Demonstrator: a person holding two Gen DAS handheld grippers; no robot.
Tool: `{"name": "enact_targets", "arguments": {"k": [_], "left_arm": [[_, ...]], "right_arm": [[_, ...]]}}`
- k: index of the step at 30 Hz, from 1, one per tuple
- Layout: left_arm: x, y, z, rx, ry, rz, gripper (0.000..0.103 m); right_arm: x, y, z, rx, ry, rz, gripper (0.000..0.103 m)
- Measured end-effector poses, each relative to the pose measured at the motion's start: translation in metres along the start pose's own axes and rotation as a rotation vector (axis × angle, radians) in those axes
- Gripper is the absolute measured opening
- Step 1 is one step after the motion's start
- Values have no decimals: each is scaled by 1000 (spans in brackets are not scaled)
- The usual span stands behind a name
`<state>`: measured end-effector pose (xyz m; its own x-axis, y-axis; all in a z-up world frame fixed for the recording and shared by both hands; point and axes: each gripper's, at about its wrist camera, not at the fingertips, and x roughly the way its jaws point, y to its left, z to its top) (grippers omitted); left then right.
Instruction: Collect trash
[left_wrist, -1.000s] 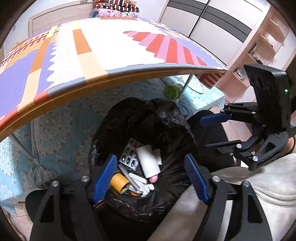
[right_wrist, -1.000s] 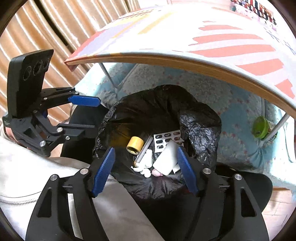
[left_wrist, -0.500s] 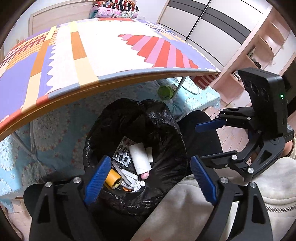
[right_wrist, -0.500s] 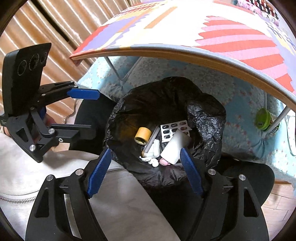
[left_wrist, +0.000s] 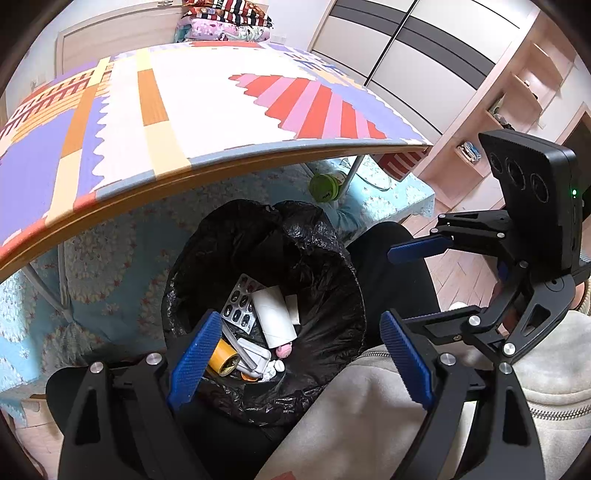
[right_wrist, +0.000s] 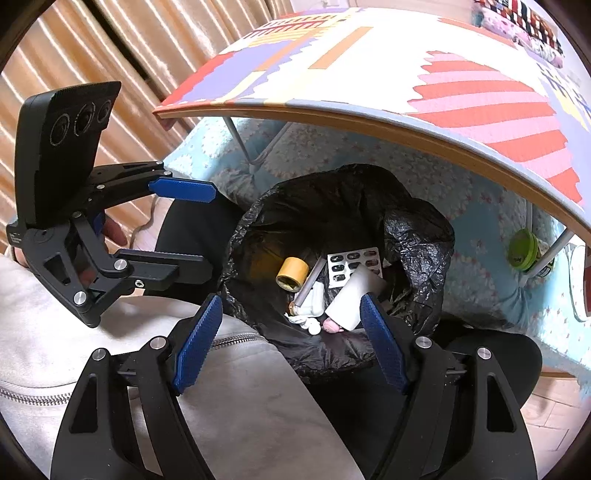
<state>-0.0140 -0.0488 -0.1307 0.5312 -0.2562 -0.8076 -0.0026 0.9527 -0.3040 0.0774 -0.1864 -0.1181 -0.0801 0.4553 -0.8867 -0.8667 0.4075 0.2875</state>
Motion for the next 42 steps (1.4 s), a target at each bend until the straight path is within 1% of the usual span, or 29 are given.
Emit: {"name": "enact_targets", "arguments": {"k": [5,12,14,23,42], "left_arm": [[-1,-4,0,14,-1,2,84],[-1,-3,1,6,-3,-2,84],[-3,-3,1,4,-15,-4,84],[-2,-1,1,-4,-10,10,84],[-3,-2,0,3,-10,2,84]], "right_arm": [[-1,1,0,-1,-3,-5,77],[-1,0,0,-1,-3,-3,77],[-1,0,0,-2,-1,-4,77],[-1,4,0,-13,1,-6,77],[-1,2,0,-8,-1,-9,77]]}}
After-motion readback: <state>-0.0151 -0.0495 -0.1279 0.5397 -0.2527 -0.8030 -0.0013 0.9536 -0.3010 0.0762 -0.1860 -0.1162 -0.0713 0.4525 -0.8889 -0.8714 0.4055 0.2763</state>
